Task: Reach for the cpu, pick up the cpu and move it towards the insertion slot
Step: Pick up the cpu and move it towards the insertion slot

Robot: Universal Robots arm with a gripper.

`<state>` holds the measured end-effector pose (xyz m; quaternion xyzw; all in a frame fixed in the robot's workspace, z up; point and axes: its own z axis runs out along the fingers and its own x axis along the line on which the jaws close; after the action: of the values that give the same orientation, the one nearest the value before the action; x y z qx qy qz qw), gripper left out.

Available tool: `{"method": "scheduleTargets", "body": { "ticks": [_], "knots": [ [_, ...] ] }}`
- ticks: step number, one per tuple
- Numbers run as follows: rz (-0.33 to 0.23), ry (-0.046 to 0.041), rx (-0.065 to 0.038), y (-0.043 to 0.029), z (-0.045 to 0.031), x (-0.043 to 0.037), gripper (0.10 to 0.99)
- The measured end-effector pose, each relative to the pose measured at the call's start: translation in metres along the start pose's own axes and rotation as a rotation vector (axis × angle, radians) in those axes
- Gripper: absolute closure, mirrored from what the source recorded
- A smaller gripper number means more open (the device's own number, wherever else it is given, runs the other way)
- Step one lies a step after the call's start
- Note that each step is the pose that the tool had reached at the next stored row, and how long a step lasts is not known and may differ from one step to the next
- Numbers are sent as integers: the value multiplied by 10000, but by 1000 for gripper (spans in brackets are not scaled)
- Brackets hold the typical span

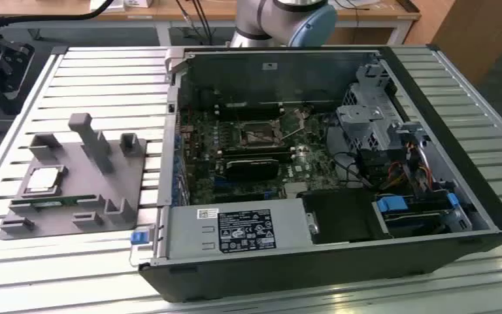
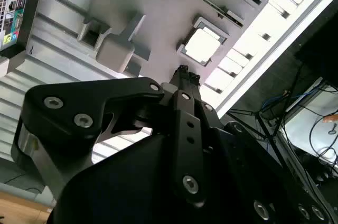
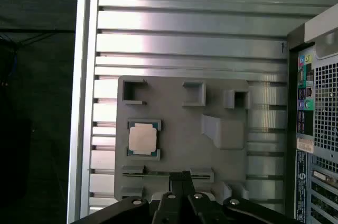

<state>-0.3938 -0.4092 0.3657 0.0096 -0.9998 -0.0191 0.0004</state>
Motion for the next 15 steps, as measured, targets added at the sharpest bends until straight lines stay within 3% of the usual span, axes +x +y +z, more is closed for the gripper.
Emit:
{"method": "scheduleTargets", "body": {
  "ticks": [10,15],
  "knots": [
    [1,1,0,1,0,33,980],
    [0,0,0,2,2,129,980]
  ]
}}
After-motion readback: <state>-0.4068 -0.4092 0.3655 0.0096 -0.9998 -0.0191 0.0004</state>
